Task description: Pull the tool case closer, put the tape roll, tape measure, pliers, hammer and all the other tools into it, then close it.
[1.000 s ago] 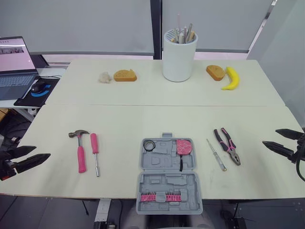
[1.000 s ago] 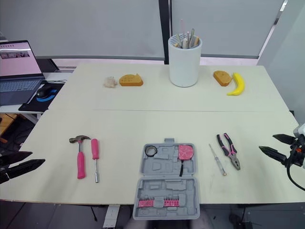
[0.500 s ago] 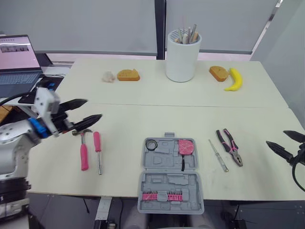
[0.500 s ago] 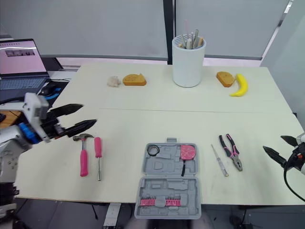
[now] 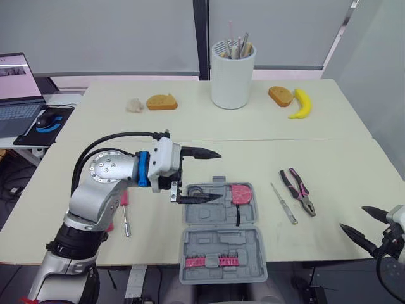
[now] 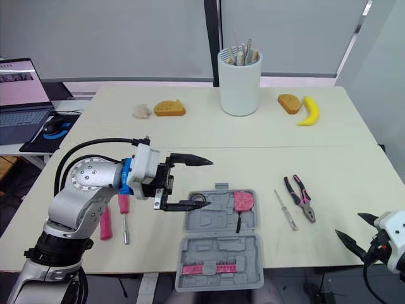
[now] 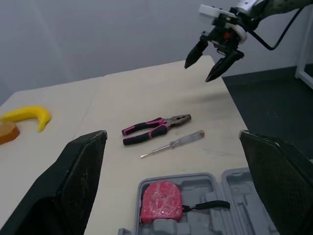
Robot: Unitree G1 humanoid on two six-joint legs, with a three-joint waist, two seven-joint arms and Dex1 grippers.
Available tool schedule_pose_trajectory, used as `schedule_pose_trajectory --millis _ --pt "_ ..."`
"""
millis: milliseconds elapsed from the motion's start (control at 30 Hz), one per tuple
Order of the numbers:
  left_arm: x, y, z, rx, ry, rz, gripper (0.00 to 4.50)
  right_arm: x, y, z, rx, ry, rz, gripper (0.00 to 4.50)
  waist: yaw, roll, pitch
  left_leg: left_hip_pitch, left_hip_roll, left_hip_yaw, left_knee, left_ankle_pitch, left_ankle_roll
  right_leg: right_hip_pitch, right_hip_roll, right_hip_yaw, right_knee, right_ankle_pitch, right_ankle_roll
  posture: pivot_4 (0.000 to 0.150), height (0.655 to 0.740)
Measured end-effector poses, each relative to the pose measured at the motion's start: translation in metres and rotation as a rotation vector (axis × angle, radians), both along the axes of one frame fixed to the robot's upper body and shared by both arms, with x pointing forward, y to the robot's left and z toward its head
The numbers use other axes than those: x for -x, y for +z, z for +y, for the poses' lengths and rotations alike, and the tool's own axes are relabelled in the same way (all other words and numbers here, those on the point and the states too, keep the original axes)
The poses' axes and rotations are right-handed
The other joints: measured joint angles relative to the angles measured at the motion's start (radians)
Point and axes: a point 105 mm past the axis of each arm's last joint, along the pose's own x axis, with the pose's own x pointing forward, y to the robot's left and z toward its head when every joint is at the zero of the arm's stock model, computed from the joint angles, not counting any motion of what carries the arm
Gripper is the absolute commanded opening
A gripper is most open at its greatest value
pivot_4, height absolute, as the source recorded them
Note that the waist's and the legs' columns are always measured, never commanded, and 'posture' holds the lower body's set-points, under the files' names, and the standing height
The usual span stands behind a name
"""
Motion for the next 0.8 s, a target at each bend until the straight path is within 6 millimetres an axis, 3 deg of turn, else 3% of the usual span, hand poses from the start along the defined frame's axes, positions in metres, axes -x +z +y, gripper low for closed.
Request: schedule_pose_trajectory --millis 267,433,800 --pt "0.006 -0.002 -0.006 0.020 -0.024 -0.021 4.50 -0.019 -0.021 0.030 -0.044 0.028 -0.023 4.46 0.005 0.000 0.000 0.004 0.002 -0.003 -0.001 0.000 0.000 0.006 0.003 -0.001 -0.002 -0.001 -0.001 0.150 0.7400" --pt "0.012 -0.009 -0.008 0.021 -0.018 -0.002 4.50 -0.039 -0.048 0.037 -0.102 -0.066 -0.013 4.46 0.005 0.000 0.000 0.004 0.002 -0.003 0.000 0.000 0.000 0.006 0.003 -0.001 -0.002 -0.001 -0.002 0.150 0.7400" --pt "0.018 -0.007 -0.011 0.024 -0.022 -0.023 4.50 -0.069 -0.067 0.041 -0.059 -0.138 0.017 4.46 0.004 0.001 0.000 0.005 0.001 -0.003 -0.001 0.000 0.000 0.006 0.003 -0.001 -0.001 -0.001 -0.002 0.150 0.7400"
